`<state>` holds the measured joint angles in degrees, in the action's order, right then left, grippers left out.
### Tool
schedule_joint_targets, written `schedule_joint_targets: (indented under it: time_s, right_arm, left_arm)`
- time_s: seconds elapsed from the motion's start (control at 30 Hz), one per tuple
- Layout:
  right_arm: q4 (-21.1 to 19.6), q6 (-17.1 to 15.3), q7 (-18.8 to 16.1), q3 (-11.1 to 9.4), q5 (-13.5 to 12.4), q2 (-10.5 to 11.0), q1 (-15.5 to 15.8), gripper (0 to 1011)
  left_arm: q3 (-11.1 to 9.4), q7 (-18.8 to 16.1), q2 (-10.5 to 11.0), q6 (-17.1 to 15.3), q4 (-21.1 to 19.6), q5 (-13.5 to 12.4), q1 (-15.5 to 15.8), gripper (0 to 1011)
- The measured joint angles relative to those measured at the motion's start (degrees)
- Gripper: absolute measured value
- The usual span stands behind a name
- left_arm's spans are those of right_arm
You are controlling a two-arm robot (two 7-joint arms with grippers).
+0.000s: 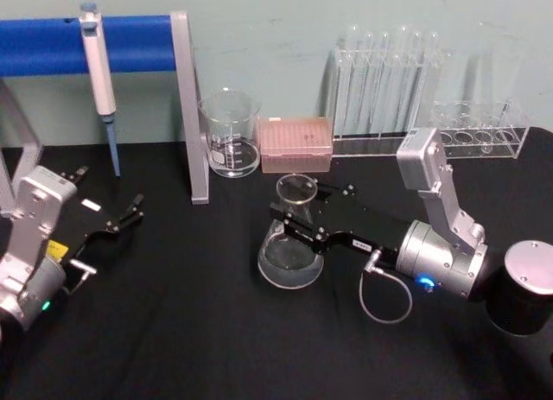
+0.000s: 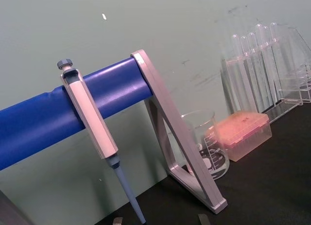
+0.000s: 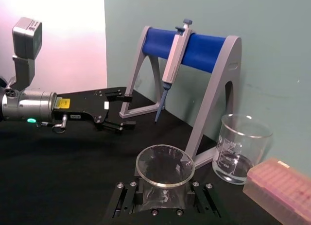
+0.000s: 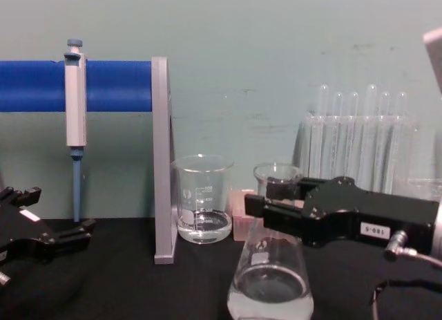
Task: Grasp the erlenmeyer flask with one hand, shake it three times, then place it back.
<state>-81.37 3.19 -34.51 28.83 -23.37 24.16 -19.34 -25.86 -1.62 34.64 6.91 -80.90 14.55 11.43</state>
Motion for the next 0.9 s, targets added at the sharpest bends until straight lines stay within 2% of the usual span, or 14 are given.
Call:
schedule_joint_targets:
  time_s: [0.43,0.9]
  right_arm:
    - [1.44,0.36,-1.61,1.44,-0.20,0.71,-0.17,450]
    - [1.55,0.04,-1.65,1.89,-0.29,1.22,0.20,450]
  left_arm:
    - [0.00,0.00,0.00,0.00,0.00,0.00,0.00,1001]
    - [0.00,0.00,0.00,0.00,0.00,0.00,0.00,1001]
